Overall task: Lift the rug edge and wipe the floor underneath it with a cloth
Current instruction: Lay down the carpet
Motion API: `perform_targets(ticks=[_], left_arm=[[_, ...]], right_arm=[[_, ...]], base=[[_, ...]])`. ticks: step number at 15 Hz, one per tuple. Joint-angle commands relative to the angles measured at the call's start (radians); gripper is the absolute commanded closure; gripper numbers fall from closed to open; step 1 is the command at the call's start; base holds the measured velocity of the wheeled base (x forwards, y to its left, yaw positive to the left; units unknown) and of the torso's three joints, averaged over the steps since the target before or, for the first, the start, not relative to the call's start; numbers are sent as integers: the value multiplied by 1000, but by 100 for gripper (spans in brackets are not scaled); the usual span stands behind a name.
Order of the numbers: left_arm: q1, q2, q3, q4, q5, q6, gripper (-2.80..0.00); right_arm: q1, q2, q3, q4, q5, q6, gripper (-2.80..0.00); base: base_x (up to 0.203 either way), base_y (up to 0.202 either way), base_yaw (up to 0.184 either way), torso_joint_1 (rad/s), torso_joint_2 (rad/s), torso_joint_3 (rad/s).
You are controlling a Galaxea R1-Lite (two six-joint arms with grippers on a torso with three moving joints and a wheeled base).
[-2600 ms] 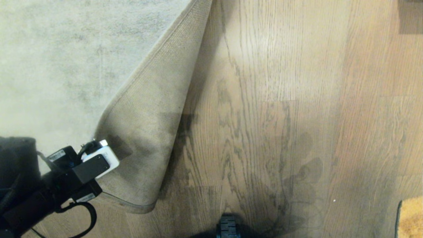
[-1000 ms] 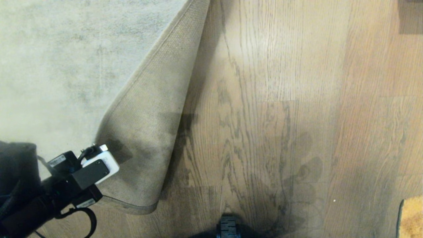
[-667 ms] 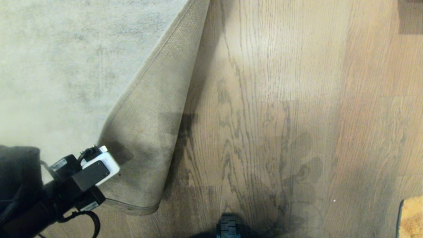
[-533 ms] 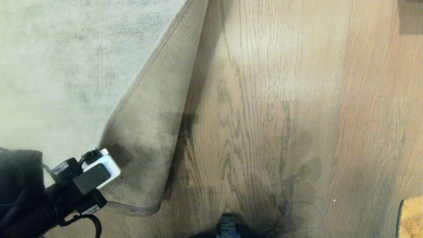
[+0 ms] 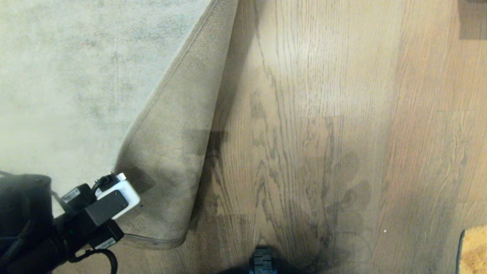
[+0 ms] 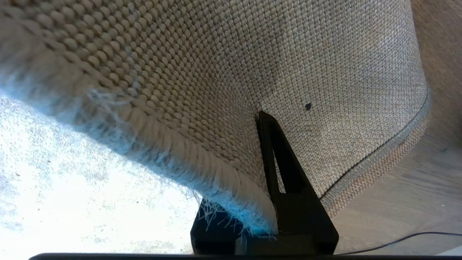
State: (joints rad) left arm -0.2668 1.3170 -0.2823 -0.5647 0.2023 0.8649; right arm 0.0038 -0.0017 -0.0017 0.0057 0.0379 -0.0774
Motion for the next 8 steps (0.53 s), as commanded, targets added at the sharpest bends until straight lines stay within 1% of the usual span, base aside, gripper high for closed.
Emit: perform_targets(ticks=[1,2,3,5,8], left_arm=[[0,4,2,-3,3,5,0],[0,4,3,-3,5,3,-280],[0,4,5,-3,8,1,-280],[-13,5,6,-1,5,-30,-280],[-63,5,6,-1,5,-121,-280]], right_arm=[[1,2,0,0,0,-1,0],[1,2,0,0,0,-1,0],[1,2,0,0,0,-2,0],[1,2,0,0,0,-1,0],[1,2,0,0,0,-1,0]], base=[[0,0,0,0,0,0],[0,0,0,0,0,0],[0,0,0,0,0,0],[0,0,0,0,0,0],[0,0,0,0,0,0]])
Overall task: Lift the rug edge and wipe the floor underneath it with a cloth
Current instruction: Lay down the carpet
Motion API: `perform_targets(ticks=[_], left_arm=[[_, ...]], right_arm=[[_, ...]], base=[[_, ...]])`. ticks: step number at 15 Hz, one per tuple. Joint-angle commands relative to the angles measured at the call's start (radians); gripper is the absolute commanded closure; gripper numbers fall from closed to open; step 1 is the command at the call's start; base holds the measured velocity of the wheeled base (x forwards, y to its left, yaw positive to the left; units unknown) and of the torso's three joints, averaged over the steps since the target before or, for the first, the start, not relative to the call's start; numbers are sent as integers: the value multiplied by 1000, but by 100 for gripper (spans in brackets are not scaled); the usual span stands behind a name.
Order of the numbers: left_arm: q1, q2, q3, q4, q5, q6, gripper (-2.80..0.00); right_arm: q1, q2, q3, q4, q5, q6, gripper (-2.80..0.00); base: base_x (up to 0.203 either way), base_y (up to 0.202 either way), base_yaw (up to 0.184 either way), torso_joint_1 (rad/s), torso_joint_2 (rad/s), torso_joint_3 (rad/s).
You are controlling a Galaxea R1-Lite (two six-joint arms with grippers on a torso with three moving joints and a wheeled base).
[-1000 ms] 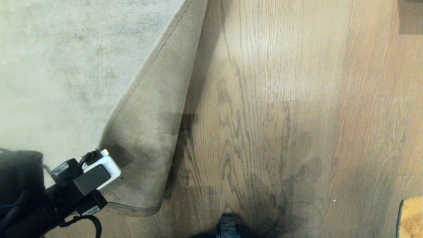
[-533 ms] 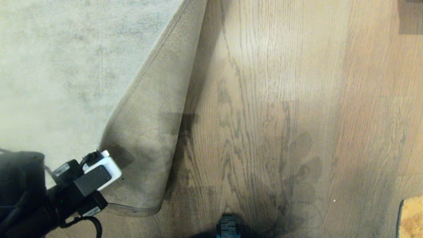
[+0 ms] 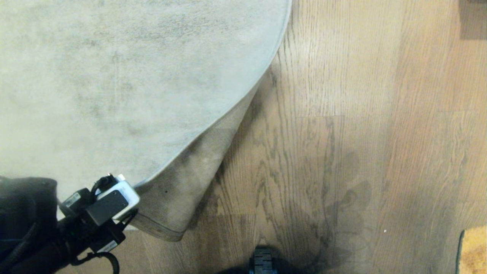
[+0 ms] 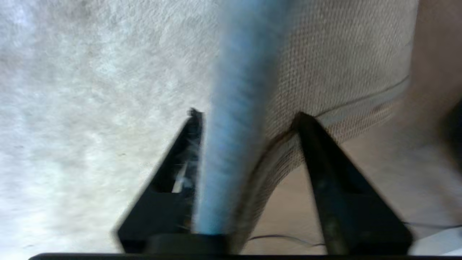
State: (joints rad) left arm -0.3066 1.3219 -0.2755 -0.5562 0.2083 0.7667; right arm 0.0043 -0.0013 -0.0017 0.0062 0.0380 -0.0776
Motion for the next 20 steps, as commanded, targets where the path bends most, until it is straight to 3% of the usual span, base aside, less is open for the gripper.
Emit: perform_targets(ticks=[1,6,9,14,20], left_arm=[[-45,0,-3,-11,-1,-57,-280],[-180,-10,-10,-42,-4,-257,-280],[-266,-10,-10,-142,-7,-410,-280],[-405,-12,4,-325,-9,-612,-280],[-447,-10,68,-372,-17,-636,-280]], right_arm=[[0,1,0,0,0,-1,0],[0,1,0,0,0,-1,0],[0,1,0,0,0,-1,0],[0,1,0,0,0,-1,0],[0,1,0,0,0,-1,0]], base=[[0,0,0,0,0,0],[0,0,0,0,0,0],[0,0,0,0,0,0],[0,0,0,0,0,0],[0,0,0,0,0,0]])
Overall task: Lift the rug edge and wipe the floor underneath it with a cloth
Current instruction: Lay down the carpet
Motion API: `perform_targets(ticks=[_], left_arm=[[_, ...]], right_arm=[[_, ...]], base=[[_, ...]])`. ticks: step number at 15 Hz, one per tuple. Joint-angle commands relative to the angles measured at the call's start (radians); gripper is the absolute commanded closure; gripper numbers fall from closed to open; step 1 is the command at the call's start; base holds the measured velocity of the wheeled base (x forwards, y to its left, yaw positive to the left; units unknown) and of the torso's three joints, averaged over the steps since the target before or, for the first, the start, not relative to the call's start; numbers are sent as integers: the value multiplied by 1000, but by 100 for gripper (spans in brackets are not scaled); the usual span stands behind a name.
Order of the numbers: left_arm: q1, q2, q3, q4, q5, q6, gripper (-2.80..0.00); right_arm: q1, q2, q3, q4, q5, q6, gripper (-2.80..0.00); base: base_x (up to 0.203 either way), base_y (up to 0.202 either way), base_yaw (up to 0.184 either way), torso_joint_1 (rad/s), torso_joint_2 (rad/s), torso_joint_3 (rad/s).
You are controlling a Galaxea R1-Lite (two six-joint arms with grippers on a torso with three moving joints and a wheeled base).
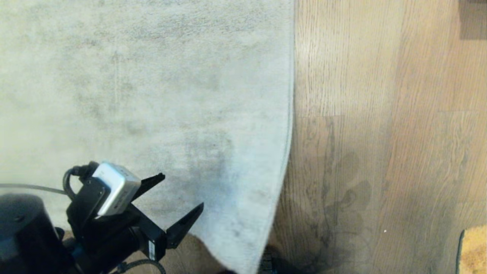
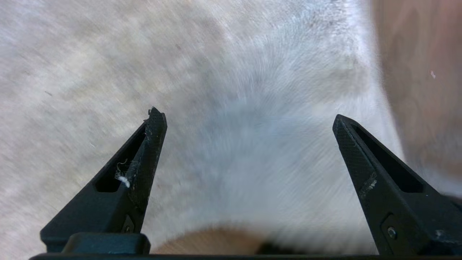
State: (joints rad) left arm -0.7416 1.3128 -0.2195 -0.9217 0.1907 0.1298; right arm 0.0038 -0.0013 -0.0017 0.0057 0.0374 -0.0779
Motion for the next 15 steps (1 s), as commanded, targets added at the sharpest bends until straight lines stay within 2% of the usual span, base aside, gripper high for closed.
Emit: perform_targets(ticks=[1,5,6,11,15], left_arm=[[-15,-1,14,-6,1,1,-280],[-31,26,32,-4,-27,0,-280],[-31,36,36,-6,-37,1,0],[-48,90,39,5,-38,11,0],[-67,148,95,5,-33,12,0]], right_arm=[[0,1,0,0,1,-1,0],[1,1,0,0,1,0,0],[0,1,0,0,1,0,0],[1,1,0,0,1,0,0],[1,1,0,0,1,0,0]], base=[[0,0,0,0,0,0],[0,0,0,0,0,0],[0,0,0,0,0,0],[0,0,0,0,0,0],[0,0,0,0,0,0]])
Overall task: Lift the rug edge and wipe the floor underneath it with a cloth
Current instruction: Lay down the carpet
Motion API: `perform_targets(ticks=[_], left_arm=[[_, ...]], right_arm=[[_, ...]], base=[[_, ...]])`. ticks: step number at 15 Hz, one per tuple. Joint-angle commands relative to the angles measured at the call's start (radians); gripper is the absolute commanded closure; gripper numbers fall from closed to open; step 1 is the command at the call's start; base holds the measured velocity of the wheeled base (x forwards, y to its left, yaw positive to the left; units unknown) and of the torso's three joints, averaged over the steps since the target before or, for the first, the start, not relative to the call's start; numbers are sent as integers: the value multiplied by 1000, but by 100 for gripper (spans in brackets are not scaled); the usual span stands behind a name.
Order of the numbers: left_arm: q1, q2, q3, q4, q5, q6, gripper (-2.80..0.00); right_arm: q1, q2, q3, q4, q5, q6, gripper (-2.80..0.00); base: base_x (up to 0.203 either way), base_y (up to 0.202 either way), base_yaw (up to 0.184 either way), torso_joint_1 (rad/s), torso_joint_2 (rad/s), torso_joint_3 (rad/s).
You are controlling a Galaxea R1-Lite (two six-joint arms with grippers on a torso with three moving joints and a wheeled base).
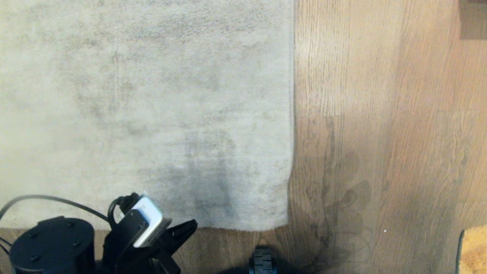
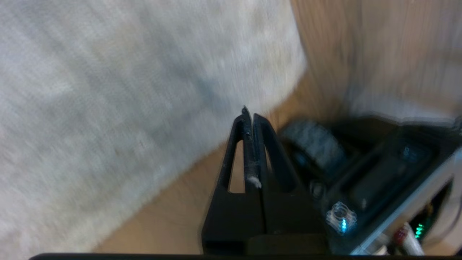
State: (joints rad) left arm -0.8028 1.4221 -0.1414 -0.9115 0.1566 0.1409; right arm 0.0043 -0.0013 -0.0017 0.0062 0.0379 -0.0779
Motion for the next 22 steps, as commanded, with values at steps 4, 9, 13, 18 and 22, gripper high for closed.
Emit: perform_targets(ticks=[4,9,13,18,22], left_arm=[[-6,183,6,-27,0,1,0],[-14,493,-30,-220,-4,2,0],[-61,839,-132,-549,-3,-7,0],[-130,946,-236,-607,-4,-15,0],[-118,943,-284,-453,4,-15,0]], right_arm=[[0,1,0,0,0,0,0],[0,1,0,0,0,-1,0],[0,1,0,0,0,0,0],[0,1,0,0,0,0,0],[0,1,0,0,0,0,0]], base=[[0,0,0,0,0,0],[0,0,0,0,0,0],[0,0,0,0,0,0],[0,0,0,0,0,0],[0,0,0,0,0,0]])
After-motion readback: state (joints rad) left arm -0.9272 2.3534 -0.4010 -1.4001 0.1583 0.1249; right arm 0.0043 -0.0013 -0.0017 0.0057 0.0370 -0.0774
